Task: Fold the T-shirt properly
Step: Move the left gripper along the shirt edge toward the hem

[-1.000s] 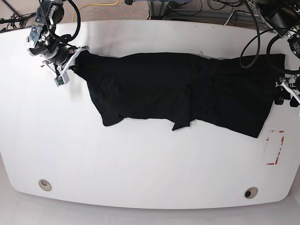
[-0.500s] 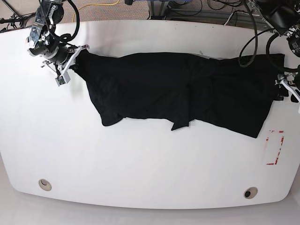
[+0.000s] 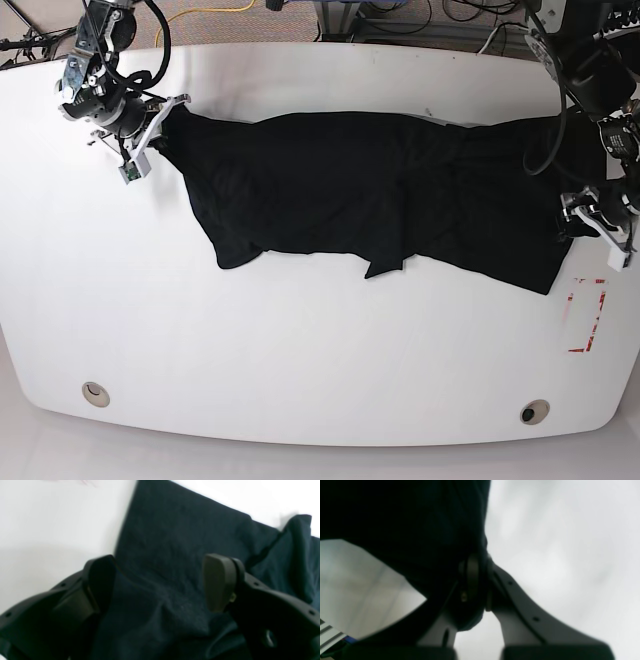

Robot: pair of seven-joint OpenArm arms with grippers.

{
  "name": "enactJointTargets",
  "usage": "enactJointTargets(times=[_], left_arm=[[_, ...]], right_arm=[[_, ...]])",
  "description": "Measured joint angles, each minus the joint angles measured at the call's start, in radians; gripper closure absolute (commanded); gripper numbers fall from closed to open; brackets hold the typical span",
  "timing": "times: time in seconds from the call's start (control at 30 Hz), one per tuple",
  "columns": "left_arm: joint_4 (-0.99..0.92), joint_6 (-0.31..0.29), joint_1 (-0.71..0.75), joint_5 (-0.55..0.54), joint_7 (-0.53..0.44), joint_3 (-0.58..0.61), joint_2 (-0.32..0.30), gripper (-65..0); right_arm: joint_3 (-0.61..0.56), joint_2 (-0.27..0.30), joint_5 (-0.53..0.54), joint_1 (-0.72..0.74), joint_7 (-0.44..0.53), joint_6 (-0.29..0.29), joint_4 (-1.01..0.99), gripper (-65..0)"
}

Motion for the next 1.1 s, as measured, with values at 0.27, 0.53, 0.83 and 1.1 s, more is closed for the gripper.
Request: enactJointTargets(times=[0.27, 0.53, 0.83, 1.1], left_arm=[[-0.078, 0.001, -0.018, -0.004, -0.006, 0.044, 0.001, -49.9], [-0.083, 0.001, -0.022, -0.002, -0.024, 0.051, 0.002, -49.1], [-0.094, 0.000, -0.026, 0.018, -0.050, 0.042, 0.017, -48.4], [-0.148, -0.002, -0.025, 0.071, -0.075, 0.064, 0.010, -48.7]], right_arm=[[-0.003, -0.002, 0.003, -0.002, 0.005, 0.001, 0.000, -0.1], [-0.003, -0.003, 0.004, -0.001, 0.002, 0.002, 0.000, -0.3], [-0.003, -0.003, 0.003, -0.001, 0.002, 0.002, 0.005, -0.7], [-0.003, -0.006, 0.004, -0.009, 0.009, 0.002, 0.005, -0.7]])
